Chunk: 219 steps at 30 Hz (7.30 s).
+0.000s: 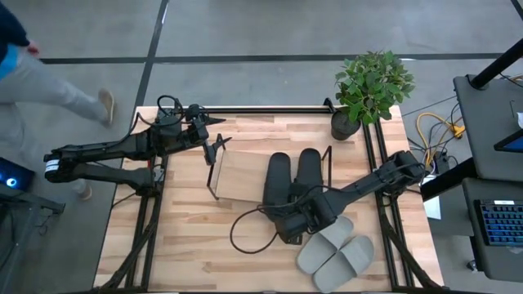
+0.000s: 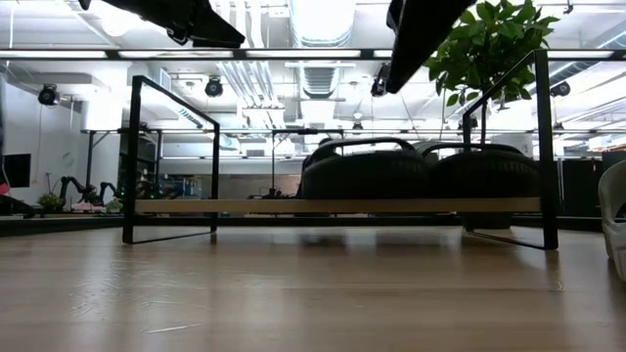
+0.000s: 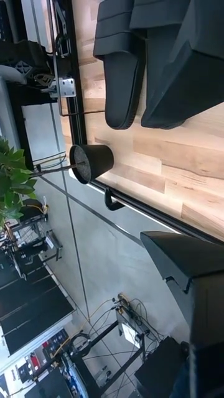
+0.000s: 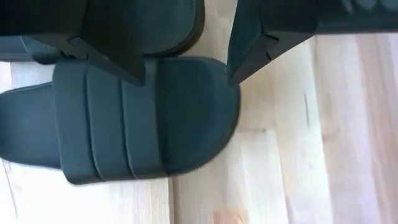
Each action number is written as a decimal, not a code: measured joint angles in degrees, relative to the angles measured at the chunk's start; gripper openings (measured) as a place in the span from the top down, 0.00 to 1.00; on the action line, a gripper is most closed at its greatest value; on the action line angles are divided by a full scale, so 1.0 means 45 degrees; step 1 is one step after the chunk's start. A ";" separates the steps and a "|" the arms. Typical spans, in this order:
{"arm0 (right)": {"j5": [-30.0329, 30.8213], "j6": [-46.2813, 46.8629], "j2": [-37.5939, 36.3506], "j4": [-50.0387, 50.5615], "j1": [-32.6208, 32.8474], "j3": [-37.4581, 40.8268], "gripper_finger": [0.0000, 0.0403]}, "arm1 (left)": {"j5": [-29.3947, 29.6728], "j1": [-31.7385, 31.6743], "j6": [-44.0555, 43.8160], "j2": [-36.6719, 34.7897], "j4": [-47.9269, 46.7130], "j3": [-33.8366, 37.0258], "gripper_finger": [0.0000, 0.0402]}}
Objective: Pick and place slides into the shelf
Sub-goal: Put the black slides on the shelf, then put the left gray slides on the shelf
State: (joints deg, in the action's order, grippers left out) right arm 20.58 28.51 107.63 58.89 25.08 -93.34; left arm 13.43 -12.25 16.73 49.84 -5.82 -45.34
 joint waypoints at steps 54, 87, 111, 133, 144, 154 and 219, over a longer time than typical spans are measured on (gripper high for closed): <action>0.5613 -0.4342 0.2363 0.0287 0.0527 0.0384 0.47 | -0.0005 0.0010 -0.0010 0.0000 -0.0270 0.0155 0.33; 0.5392 -0.1233 0.2299 0.1985 0.0165 0.0389 0.44 | -0.0316 0.0000 -0.0010 0.0000 -0.0270 0.0160 0.33; 0.8485 0.0097 -0.2236 0.1092 0.0660 0.0384 0.50 | -0.1331 0.0010 -0.0330 0.0000 -0.0262 0.0165 0.33; 0.9795 -0.2695 -0.6252 -0.3124 0.5384 0.3706 0.97 | -0.3572 0.0010 -0.0972 0.1190 0.2446 0.0107 0.33; 0.3577 -0.8632 -1.1013 -1.3621 0.5562 0.9906 0.97 | -0.5115 0.0667 -0.0965 0.1229 0.5056 0.0107 0.33; -0.2126 -0.8981 -1.3997 -1.6495 0.1586 1.3857 0.97 | -0.5105 0.1015 -0.2068 0.1569 0.5184 0.0127 0.33; -0.2560 0.9505 -0.0747 0.6213 0.3699 -0.2059 0.61 | -0.4255 0.1457 -0.2608 0.0900 0.3413 0.0165 0.33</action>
State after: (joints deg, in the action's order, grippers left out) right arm 9.06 71.28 104.27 86.85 41.73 -102.61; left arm -5.72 -5.69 4.99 53.90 9.53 -44.60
